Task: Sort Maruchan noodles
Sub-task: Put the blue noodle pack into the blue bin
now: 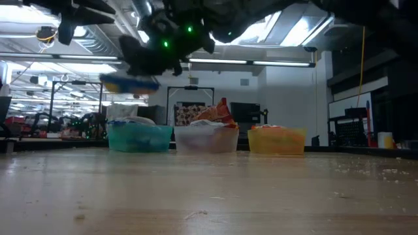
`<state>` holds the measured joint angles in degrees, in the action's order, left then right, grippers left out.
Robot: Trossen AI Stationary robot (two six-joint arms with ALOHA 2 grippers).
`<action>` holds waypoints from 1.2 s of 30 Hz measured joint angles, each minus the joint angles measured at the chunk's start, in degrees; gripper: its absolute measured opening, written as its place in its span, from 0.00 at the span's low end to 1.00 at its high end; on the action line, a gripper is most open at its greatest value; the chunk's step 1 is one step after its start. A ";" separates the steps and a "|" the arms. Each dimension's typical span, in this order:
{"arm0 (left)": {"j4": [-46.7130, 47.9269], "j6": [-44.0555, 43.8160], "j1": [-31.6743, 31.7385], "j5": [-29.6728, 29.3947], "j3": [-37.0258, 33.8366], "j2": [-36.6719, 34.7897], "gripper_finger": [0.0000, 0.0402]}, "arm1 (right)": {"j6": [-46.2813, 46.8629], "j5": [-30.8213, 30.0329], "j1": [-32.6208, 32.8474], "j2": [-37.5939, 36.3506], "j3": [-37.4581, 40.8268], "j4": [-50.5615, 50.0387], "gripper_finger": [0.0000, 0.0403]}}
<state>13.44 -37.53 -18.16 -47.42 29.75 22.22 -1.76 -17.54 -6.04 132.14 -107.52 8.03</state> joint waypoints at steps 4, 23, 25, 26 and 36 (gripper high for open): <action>1.38 0.89 0.01 -1.44 0.03 -1.21 0.20 | -0.32 7.80 -5.11 2.00 -4.24 -5.75 0.00; 3.81 2.11 0.01 -3.86 0.06 -1.32 0.21 | 0.29 22.35 -11.83 4.90 -4.44 -4.68 0.00; 3.87 2.09 0.01 -3.86 0.06 -1.32 0.21 | 1.27 23.15 -12.02 5.34 -4.44 -4.21 0.00; 3.88 2.09 0.01 -3.86 0.06 -1.32 0.21 | 1.51 22.96 -12.04 5.81 -4.50 -3.17 0.00; 3.79 1.67 0.01 -4.15 0.06 -1.30 0.21 | 3.39 21.62 -12.47 8.30 -4.54 -1.84 0.05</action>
<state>17.24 -35.86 -18.15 -51.57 29.80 20.93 1.63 4.08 -18.51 140.44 -112.06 6.20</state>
